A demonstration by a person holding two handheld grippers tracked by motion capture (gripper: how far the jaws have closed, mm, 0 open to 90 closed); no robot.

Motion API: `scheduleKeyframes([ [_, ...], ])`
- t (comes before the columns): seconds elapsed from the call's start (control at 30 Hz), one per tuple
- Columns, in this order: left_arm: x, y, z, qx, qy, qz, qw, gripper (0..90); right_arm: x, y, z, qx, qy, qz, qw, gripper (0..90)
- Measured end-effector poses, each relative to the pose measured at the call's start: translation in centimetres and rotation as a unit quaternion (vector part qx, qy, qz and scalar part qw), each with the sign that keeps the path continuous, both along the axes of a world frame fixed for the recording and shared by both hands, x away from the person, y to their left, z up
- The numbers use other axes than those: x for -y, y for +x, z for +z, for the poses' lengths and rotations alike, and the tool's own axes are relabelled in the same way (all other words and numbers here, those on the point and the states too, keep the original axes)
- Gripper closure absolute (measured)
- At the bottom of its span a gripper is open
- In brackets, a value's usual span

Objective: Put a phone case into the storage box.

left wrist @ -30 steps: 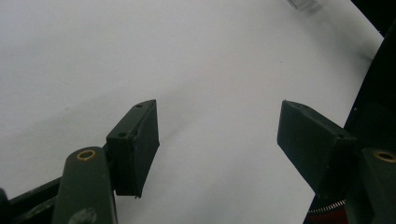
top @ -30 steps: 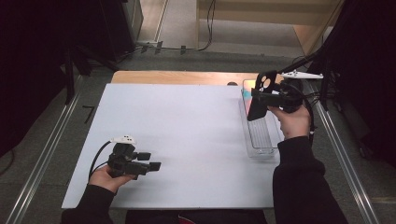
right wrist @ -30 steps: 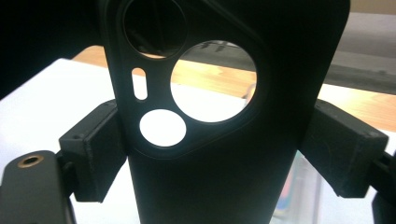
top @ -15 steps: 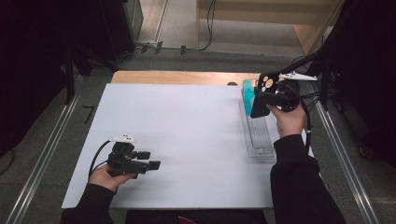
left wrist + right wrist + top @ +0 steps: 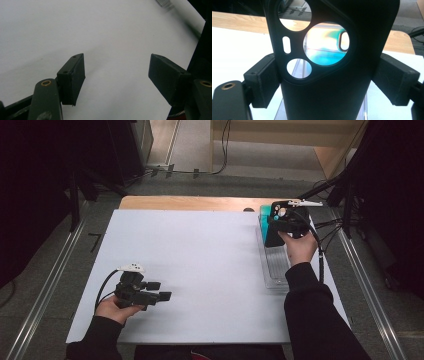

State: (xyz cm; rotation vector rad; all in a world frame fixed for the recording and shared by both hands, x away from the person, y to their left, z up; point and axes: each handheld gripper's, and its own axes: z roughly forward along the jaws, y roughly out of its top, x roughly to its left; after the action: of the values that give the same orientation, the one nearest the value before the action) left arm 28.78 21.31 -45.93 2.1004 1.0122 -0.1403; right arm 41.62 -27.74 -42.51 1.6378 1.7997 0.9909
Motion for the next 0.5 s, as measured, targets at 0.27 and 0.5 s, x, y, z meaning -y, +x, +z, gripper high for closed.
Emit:
scheduleKeyframes([
  [0.27,0.0,0.0,0.0,0.001,0.001,0.002,1.0,29.2,-0.4,1.2,-1.6,-0.024,-0.01,-0.004,0.9997,11.8],
  [0.5,0.0,0.1,-0.1,0.0,0.004,0.003,1.0,29.2,-0.5,2.6,-2.2,-0.025,-0.007,-0.012,0.9996,11.7],
])
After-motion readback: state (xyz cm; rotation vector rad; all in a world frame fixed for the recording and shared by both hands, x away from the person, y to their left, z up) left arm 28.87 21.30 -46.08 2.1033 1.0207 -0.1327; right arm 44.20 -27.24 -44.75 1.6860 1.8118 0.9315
